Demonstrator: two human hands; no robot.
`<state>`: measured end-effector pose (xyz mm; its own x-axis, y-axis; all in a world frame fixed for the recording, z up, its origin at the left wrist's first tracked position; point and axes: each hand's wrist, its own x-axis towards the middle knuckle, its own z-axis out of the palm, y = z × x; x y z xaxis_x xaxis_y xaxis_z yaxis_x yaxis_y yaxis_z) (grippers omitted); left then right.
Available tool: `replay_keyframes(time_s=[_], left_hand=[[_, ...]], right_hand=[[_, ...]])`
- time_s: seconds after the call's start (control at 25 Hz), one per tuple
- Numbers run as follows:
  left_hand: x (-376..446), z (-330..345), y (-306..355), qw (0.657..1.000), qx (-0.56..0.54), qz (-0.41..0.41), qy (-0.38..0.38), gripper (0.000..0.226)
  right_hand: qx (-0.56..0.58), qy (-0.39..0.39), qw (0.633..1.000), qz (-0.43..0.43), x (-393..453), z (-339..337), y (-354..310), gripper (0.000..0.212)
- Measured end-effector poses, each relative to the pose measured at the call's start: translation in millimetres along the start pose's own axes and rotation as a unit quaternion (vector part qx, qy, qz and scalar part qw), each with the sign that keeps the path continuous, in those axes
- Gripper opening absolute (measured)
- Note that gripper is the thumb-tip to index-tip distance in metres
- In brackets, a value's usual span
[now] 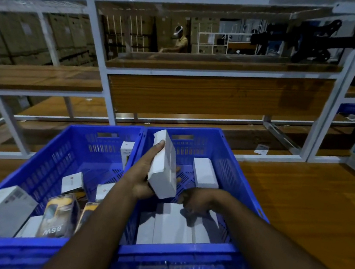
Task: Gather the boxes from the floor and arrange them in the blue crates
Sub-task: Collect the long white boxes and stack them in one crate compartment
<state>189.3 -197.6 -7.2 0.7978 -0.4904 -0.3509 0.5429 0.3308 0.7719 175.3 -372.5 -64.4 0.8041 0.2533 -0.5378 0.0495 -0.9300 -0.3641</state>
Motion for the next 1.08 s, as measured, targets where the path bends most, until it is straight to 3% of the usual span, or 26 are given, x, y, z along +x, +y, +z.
replay_keyframes(time_s=[0.12, 0.24, 0.32, 0.4, 0.44, 0.6, 0.68, 0.76, 0.84, 0.92, 1.08], left_hand=[[15.4, 2.2, -6.1, 0.998, -0.06, 0.001, 0.0, 0.069], [25.5, 0.7, -7.4, 0.997, -0.081, -0.004, 0.002, 0.059], [31.3, 1.2, -6.3, 0.997, -0.082, -0.001, 0.013, 0.048], [37.8, 3.6, -8.6, 0.998, -0.057, 0.009, 0.024, 0.047], [42.0, 3.7, -12.4, 0.999, -0.033, 0.018, 0.036, 0.047], [58.0, 2.3, -28.2, 0.989, 0.087, 0.044, 0.113, 0.049], [66.7, -2.6, -31.8, 0.975, 0.117, 0.089, 0.169, 0.043], [74.1, -7.8, -34.3, 0.952, 0.155, 0.138, 0.226, 0.038], [77.9, -2.5, -35.3, 0.949, 0.185, 0.157, 0.201, 0.035], [77.5, 8.9, -32.9, 0.964, 0.177, 0.142, 0.137, 0.046], [81.3, 3.8, -10.9, 0.992, 0.068, 0.071, 0.085, 0.056]], right_hand=[[0.076, 0.027, 0.996, 0.031, -2.7, -12.2, 5.0, 0.034], [0.195, 0.184, 0.958, 0.104, 9.0, -19.8, 13.1, 0.033], [0.382, 0.253, 0.883, 0.105, 14.8, -29.5, 6.9, 0.032], [0.569, 0.26, 0.777, 0.073, 13.1, -36.5, -4.0, 0.034], [0.612, 0.247, 0.75, 0.05, 12.1, -39.3, -7.5, 0.036], [0.589, 0.177, 0.788, -0.023, 10.5, -28.8, -11.5, 0.035], [0.583, 0.212, 0.784, -0.026, 14.5, -27.5, -3.3, 0.034], [0.531, 0.307, 0.79, -0.007, 21.1, -27.7, 2.4, 0.052], [0.428, 0.396, 0.813, -0.013, 23.1, -27.5, -3.4, 0.063], [0.391, 0.423, 0.815, -0.066, 25.9, -24.2, -12.1, 0.063], [0.432, 0.399, 0.795, -0.146, 14.6, -29.6, -21.9, 0.032]])
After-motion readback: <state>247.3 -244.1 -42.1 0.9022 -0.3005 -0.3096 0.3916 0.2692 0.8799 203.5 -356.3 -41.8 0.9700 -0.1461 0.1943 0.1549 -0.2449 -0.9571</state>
